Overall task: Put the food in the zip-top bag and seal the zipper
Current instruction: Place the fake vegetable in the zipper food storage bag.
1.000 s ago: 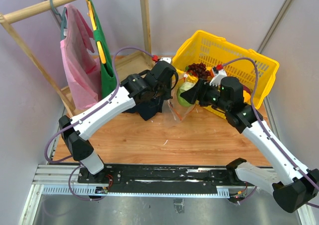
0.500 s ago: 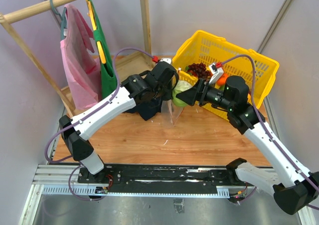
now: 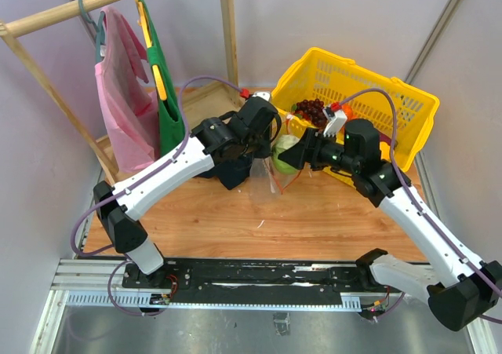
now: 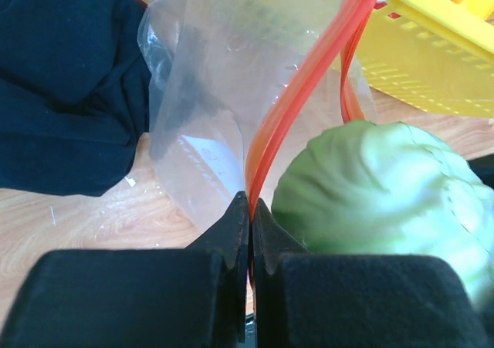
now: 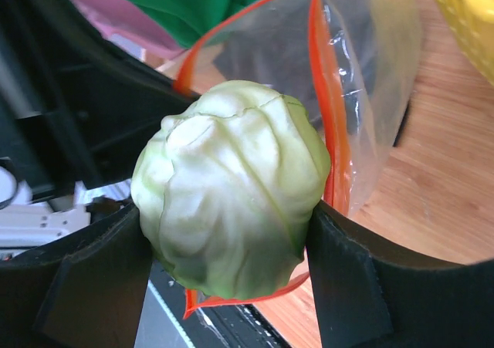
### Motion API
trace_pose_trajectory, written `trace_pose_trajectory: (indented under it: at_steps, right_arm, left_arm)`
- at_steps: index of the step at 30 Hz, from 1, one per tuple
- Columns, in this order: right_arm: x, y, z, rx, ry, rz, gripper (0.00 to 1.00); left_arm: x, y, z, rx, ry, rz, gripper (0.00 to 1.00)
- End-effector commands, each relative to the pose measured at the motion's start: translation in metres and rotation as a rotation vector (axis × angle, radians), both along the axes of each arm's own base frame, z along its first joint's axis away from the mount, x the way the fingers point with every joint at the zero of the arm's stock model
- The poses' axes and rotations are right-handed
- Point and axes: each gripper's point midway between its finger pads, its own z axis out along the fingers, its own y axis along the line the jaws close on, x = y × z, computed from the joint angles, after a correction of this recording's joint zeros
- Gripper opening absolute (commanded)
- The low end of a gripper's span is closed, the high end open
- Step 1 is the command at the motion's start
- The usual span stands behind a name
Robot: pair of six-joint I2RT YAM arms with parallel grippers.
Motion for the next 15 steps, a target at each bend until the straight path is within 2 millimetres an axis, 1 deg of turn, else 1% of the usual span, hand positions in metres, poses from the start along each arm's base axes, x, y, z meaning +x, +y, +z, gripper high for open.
trace_pose_trajectory:
  at_steps: [1,3,7,11,15]
  right_arm:
    - [0.013,-0.017,-0.012,-0.104,-0.030,-0.106,0.34]
    - [0.017,-0.018,-0.010,-0.105,-0.057,-0.115,0.34]
    - [0.015,-0.008,-0.011,-0.094,-0.094,-0.052,0.38]
    - [0.011,0.003,-0.016,-0.103,-0.105,0.022,0.49]
    - [0.009,0.005,-0.020,-0.118,-0.106,0.045,0.58]
  left_arm:
    - [-0.001,-0.006,0.015,-0.062,-0.024,-0.006,0.00]
    - [-0.002,-0.007,0.015,-0.070,-0.024,-0.011,0.00]
    - [-0.003,-0.009,0.016,-0.078,-0.023,-0.020,0.00]
    - [-0.003,-0.009,0.015,-0.077,-0.022,-0.021,0.00]
    - [-0.003,-0.009,0.014,-0.077,-0.022,-0.020,0.00]
